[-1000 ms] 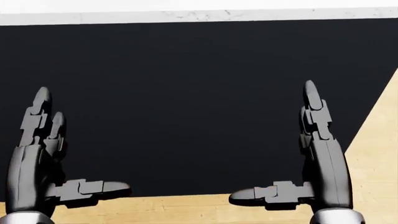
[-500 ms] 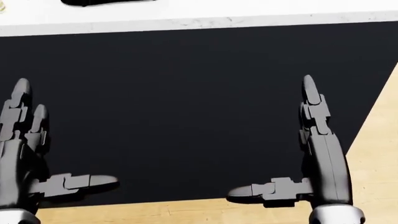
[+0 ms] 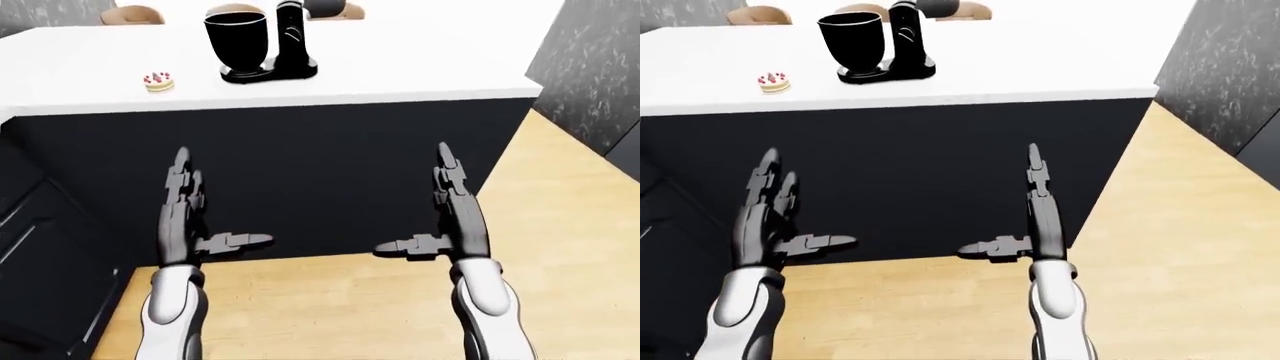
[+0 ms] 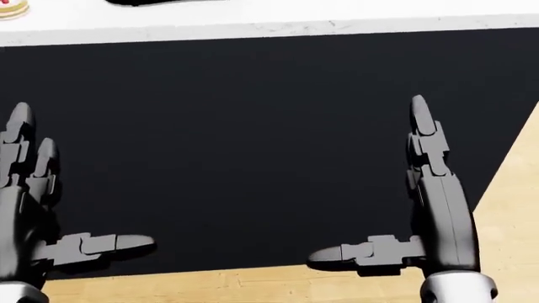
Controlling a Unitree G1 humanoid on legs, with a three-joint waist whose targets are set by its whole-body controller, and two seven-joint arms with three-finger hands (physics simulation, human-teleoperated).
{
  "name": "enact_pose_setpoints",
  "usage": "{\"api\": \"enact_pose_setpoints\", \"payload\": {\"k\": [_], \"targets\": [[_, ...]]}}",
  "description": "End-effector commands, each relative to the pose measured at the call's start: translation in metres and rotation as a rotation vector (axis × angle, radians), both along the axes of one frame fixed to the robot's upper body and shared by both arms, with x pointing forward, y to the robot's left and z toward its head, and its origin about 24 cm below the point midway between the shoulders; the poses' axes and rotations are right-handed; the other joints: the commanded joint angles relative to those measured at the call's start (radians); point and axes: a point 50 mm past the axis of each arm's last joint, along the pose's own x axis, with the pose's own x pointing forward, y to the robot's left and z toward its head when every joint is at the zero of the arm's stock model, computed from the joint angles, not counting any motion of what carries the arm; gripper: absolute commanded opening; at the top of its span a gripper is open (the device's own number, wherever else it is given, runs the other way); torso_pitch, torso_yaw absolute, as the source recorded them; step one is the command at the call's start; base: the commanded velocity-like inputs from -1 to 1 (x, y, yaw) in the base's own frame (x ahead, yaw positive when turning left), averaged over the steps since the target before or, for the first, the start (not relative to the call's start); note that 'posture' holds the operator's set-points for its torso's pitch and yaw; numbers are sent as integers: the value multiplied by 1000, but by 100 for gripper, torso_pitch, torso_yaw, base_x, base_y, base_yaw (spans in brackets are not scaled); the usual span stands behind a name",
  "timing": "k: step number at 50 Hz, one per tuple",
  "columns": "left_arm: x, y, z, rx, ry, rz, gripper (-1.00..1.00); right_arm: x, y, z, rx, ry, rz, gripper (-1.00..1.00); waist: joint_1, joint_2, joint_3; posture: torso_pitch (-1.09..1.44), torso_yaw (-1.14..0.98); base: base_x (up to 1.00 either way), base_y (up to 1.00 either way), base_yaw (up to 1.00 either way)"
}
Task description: Place the cake in the stand mixer bowl.
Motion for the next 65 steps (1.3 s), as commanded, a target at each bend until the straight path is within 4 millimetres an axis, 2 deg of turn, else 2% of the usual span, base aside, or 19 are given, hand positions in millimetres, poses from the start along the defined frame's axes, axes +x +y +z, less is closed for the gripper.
{"api": "enact_pose_setpoints", "payload": {"k": [1, 4, 6, 7, 10, 15, 17, 19, 20, 28, 32, 41, 43, 45, 46, 55, 59, 61, 65], "targets": [[-1, -4, 17, 13, -93, -23, 100, -2, 0, 17, -11, -95, -6, 100, -4, 3, -12, 0, 0, 0, 14, 0], [0, -5, 16, 13, -93, -22, 100, -2, 0, 17, -13, -94, -7, 100, -5, -40, -10, 0, 0, 0, 14, 0], [0, -4, 16, 14, -93, -21, 100, -2, 0, 17, -14, -95, -7, 100, -7, -96, -26, 0, 0, 0, 14, 0], [0, -4, 16, 14, -93, -21, 100, -2, 0, 17, -14, -95, -7, 100, -18, -59, -16, 0, 0, 0, 14, 0], [0, -4, 17, 14, -93, -20, 100, -2, 0, 17, -15, -96, -7, 100, -14, -63, -19, 0, 0, 0, 14, 0], [1, -3, 16, 14, -93, -19, 100, -2, 0, 17, -16, -97, -6, 100, -9, -15, -6, 0, 0, 0, 14, 0], [1, -3, 15, 15, -93, -19, 100, -2, 1, 17, -16, -97, -5, 100, -13, 22, -7, 0, 0, 0, 14, 0], [1, -3, 16, 14, -93, -18, 100, -2, 0, 17, -16, -98, -6, 100, -11, 95, -28, 0, 0, 0, 14, 0], [1, -3, 16, 14, -94, -18, 100, -2, 1, 18, -16, -98, -4, 100, -2, 54, -18, 0, 0, 0, 14, 0], [0, -3, 16, 14, -93, -15, 100, -3, 2, 19, -18, -100, -2, 100, -5, -6, -9, 0, 0, 0, 14, 0], [0, -2, 16, 14, -94, -15, 100, -3, 2, 20, -18, -100, -2, 100, -7, -82, -21, 0, 0, 0, 13, 0], [0, -3, 16, 16, -95, -15, 100, -2, 2, 20, -18, -104, -2, 100, -8, -18, -7, 0, 0, 0, 13, 0], [0, -3, 17, 15, -96, -15, 100, -2, 2, 21, -18, -105, -1, 100, -11, 15, -6, 0, 0, 0, 13, 0], [0, -3, 17, 16, -97, -16, 100, -3, 2, 21, -19, -106, -1, 100, -11, 85, -24, 0, 0, 0, 13, 0], [0, -2, 17, 17, -98, -14, 100, -3, 2, 22, -19, -107, -2, 100, -5, 62, -22, 0, 0, 0, 11, 0], [0, -2, 16, 22, -101, -9, 100, -3, 3, 22, -20, -108, 1, 100, -3, 0, -13, 0, 0, 0, 7, 0], [0, -2, 16, 23, -101, -9, 100, -3, 3, 22, -21, -108, 0, 100, 18, -69, -13, 0, 0, 0, 4, 0], [0, -2, 16, 24, -102, -9, 100, -3, 3, 23, -22, -109, -1, 100, 14, -39, -5, 0, 0, 0, 4, 0], [0, -2, 17, 28, -103, -9, 100, -3, 3, 25, -23, -113, -1, 100, 5, -17, -22, 0, 0, 0, 3, 0]]}}
